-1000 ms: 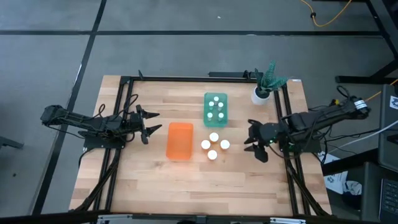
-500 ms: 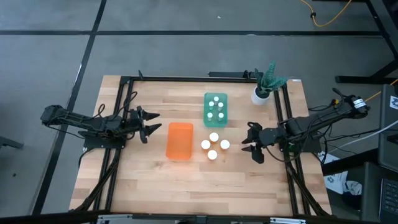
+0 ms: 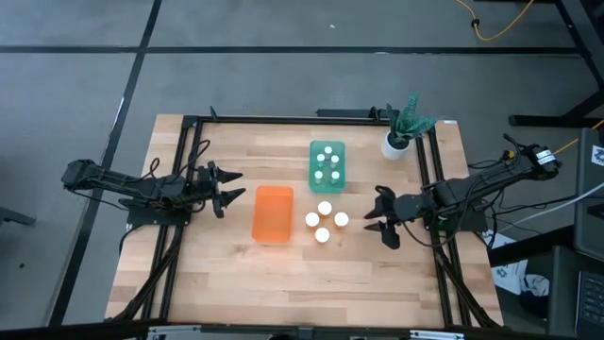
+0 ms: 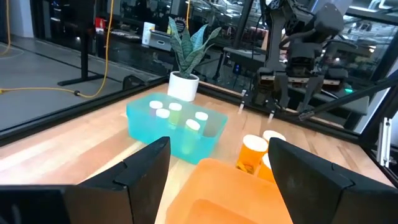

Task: Pick and place medicine bottles into bin by pill shape (circle, oval)
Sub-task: Put the large orange medicine bottle into the orange bin

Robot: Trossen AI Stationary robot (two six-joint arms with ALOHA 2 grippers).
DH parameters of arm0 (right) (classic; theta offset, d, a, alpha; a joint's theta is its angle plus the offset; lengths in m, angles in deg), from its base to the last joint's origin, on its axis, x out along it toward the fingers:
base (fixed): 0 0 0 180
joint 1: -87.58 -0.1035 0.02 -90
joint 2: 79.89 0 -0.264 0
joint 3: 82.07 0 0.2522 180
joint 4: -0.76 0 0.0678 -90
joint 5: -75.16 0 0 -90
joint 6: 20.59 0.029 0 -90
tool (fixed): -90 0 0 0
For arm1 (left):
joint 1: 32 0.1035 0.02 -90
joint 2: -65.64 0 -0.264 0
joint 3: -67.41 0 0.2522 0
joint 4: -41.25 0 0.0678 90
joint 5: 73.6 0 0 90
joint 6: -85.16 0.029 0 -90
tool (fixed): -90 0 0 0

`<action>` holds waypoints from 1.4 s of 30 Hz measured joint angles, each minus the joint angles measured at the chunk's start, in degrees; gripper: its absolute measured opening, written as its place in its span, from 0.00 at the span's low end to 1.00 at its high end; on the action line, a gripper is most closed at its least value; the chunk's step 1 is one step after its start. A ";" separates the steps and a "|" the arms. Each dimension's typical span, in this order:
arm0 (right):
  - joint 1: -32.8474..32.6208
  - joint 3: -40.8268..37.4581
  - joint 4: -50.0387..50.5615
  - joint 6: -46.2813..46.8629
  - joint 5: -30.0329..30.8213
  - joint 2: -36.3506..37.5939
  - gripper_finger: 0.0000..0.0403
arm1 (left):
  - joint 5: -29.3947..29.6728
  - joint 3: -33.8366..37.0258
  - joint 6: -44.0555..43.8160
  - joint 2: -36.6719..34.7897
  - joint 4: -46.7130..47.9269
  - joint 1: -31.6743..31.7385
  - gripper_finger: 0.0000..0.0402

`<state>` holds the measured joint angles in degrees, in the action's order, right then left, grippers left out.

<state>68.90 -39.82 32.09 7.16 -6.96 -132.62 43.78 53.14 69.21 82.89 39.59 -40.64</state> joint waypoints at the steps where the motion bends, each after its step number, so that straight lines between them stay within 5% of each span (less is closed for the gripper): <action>1: 0.00 0.00 -0.76 -0.69 -0.01 0.00 0.41 | 0.00 0.01 0.00 0.00 0.00 0.00 0.65; 13: 0.02 0.00 -3.34 -1.82 3.92 -0.17 0.66 | 0.00 0.01 0.00 -0.01 0.01 0.00 0.65; 16: 0.15 0.00 -6.84 1.70 3.53 -1.04 0.66 | 0.00 0.00 0.00 0.00 0.00 0.00 0.65; 22: 0.15 2.59 -7.39 -7.13 1.09 -6.72 0.67 | 0.00 0.01 -0.04 0.00 -0.02 -0.02 0.65; 32: 1.83 13.21 9.95 -11.74 3.04 -22.43 0.67 | 0.00 0.00 -0.04 0.00 -0.02 -0.02 0.65; 42: 6.68 23.53 15.87 -17.48 1.26 -33.34 0.67 | 0.00 0.01 -0.04 -0.01 0.00 -0.02 0.65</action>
<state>75.58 -16.29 47.96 -10.32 -5.69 -165.96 43.78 53.16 69.17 82.88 39.59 -40.66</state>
